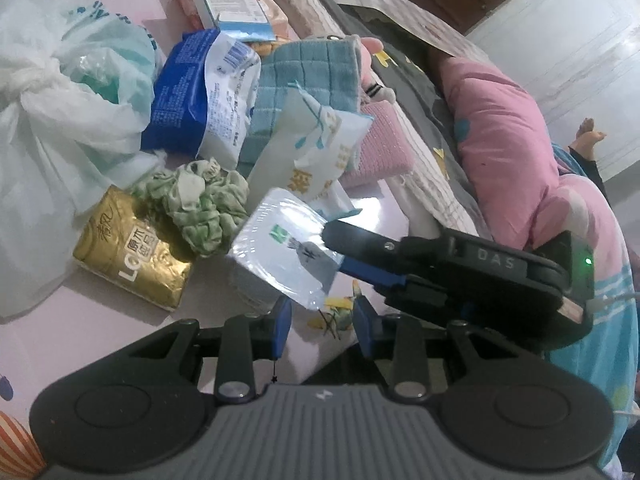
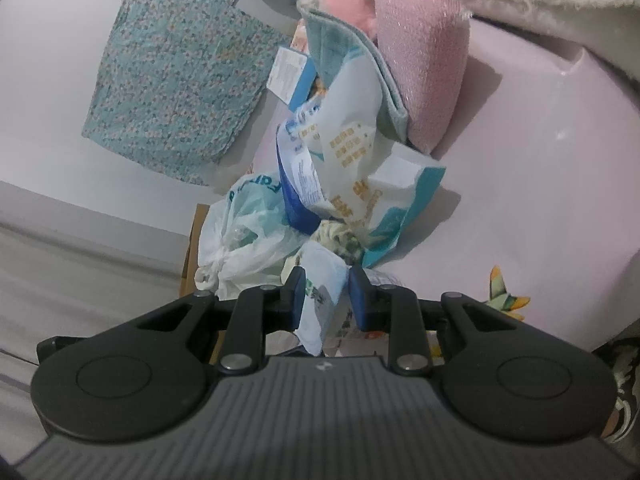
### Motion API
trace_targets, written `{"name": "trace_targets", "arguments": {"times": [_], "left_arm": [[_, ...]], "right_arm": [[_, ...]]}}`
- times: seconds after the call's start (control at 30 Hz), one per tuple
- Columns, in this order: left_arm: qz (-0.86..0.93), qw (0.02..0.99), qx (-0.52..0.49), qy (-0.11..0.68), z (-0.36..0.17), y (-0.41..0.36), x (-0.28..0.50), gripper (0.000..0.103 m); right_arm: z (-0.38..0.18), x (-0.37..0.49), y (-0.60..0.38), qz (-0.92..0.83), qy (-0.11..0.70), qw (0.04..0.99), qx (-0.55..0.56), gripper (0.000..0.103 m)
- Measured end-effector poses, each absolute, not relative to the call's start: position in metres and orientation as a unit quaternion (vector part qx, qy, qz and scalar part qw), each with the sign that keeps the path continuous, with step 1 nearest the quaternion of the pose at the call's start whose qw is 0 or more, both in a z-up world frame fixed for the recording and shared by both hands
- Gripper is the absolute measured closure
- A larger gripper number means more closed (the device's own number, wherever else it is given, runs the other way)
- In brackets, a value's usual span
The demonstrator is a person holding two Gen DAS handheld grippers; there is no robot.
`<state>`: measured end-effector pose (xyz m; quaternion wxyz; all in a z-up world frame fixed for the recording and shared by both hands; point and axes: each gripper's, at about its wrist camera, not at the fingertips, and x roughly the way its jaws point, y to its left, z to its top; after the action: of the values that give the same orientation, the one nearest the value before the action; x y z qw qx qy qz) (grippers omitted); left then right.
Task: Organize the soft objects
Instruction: 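Close the right gripper on the white yogurt cup and lift it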
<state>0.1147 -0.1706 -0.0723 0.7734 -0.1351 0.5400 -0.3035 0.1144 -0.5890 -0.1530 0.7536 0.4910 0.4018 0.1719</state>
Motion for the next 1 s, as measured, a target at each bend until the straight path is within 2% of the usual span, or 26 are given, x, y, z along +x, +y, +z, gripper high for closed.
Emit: {"name": "trace_targets", "arguments": {"times": [0.43, 0.6, 0.73, 0.8, 0.9, 1.0], "left_arm": [[-0.297, 0.783, -0.128, 0.532, -0.070, -0.171, 0.116, 0.069], [-0.295, 0.787, -0.122, 0.527, -0.070, -0.171, 0.116, 0.069], [-0.296, 0.789, -0.120, 0.525, -0.070, -0.171, 0.116, 0.063], [-0.295, 0.791, -0.117, 0.523, -0.070, -0.172, 0.116, 0.063], [-0.292, 0.796, -0.111, 0.519, -0.068, -0.171, 0.116, 0.060], [-0.289, 0.803, -0.101, 0.511, -0.065, -0.170, 0.115, 0.051]], "right_arm": [[-0.155, 0.109, -0.590, 0.156, 0.396, 0.764, 0.485, 0.079], [-0.156, 0.105, -0.598, 0.147, 0.383, 0.769, 0.490, 0.072], [-0.157, 0.100, -0.606, 0.140, 0.373, 0.772, 0.495, 0.068], [-0.157, 0.098, -0.609, 0.138, 0.372, 0.772, 0.496, 0.062], [-0.160, 0.095, -0.610, 0.139, 0.373, 0.771, 0.497, 0.060], [-0.162, 0.095, -0.608, 0.145, 0.373, 0.766, 0.504, 0.059]]}}
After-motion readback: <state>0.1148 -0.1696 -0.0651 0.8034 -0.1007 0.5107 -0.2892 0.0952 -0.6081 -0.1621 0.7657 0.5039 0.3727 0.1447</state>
